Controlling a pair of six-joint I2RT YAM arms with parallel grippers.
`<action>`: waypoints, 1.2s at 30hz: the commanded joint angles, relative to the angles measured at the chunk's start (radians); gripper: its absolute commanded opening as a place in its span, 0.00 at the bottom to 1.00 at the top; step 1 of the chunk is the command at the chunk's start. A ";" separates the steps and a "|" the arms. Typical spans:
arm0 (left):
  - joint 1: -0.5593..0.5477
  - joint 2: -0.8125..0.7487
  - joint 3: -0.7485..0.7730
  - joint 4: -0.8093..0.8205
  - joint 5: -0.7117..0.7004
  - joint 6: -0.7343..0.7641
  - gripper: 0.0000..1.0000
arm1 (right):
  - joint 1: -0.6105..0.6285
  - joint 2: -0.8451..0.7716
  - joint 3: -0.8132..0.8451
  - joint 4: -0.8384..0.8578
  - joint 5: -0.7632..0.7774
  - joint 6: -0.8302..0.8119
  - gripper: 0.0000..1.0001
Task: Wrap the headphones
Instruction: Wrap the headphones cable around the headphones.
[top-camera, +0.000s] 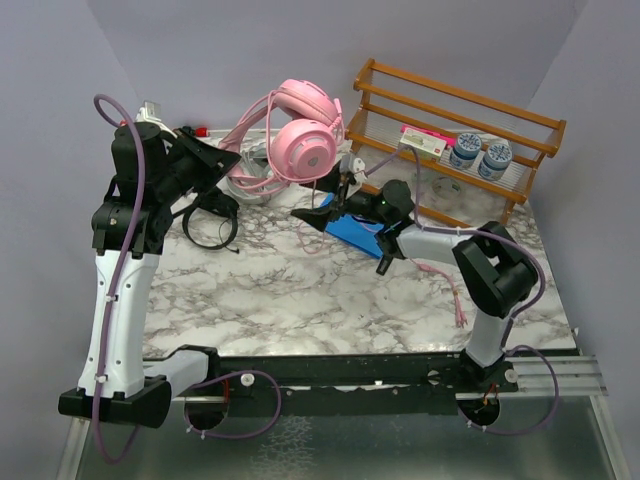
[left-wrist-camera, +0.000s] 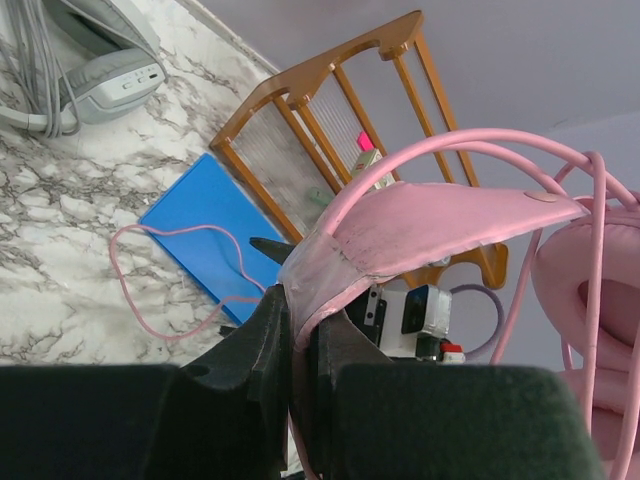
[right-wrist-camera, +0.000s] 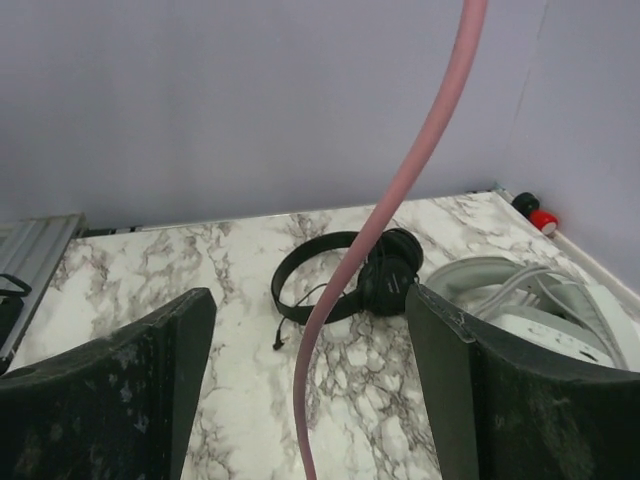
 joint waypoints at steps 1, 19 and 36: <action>-0.003 -0.029 0.010 0.087 0.040 -0.048 0.00 | 0.021 0.103 0.080 -0.002 -0.041 0.045 0.76; -0.002 0.102 -0.153 0.230 -0.231 0.060 0.00 | 0.343 -0.219 -0.264 -0.058 0.033 0.107 0.04; -0.136 0.082 -0.408 0.429 -0.576 0.449 0.00 | 0.440 -0.321 0.170 -0.885 0.134 -0.128 0.07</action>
